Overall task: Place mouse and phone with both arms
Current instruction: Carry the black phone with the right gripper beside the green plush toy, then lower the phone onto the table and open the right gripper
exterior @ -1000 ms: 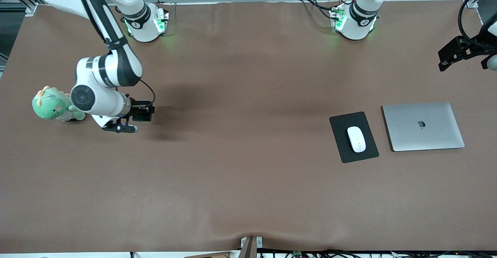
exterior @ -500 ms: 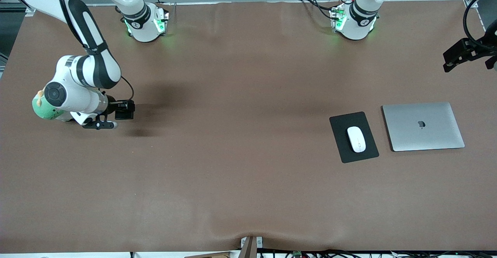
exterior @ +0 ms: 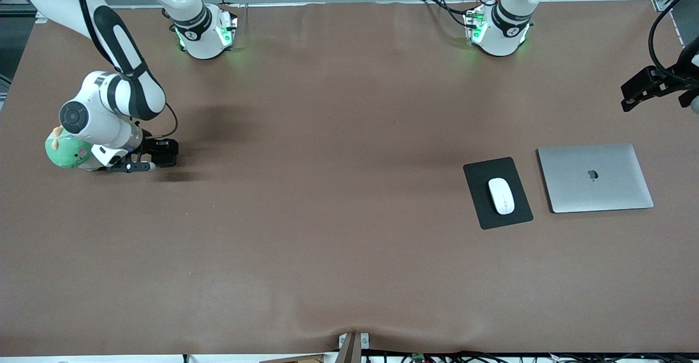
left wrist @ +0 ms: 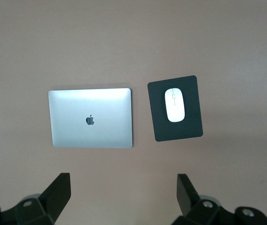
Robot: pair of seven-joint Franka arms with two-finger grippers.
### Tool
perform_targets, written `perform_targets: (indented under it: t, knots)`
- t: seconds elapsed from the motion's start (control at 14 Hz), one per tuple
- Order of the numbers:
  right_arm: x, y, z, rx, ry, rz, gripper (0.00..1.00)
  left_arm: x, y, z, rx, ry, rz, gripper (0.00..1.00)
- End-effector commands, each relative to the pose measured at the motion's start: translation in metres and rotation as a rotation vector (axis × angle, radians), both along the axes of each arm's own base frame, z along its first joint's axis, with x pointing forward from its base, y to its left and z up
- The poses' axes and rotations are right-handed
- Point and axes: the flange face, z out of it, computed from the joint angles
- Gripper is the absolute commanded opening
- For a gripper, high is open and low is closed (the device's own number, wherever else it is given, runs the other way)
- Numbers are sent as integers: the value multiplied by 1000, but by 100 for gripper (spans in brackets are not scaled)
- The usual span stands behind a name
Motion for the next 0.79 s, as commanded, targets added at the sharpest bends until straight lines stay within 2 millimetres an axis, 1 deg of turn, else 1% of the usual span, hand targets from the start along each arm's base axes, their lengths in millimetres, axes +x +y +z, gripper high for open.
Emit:
perform_targets:
  t: [0.0,0.21,0.29,0.36,0.5,0.57,0.71]
  knots:
    - [-6,-8,-6,-4,-7,4,0,-4,1,4,-18,-17,-13,100]
    - [-7,-11,-12,-5,2,1,0,-5,0,6,-18,-22,-13,100]
    - [-6,-11,-11,-5,1,0,32,-5,0,7,-18,-22,-13,100]
    - [-5,-12,-10,-5,4,-3,99,-7,0,8,-17,-17,-12,100]
    - [3,-14,-3,-3,9,-4,100,-9,1,8,-16,-7,-8,100]
    - [12,-14,5,4,20,9,100,-10,1,9,-16,-7,-11,100]
    - [23,-17,19,27,43,73,100,-9,1,9,-16,-8,-11,100]
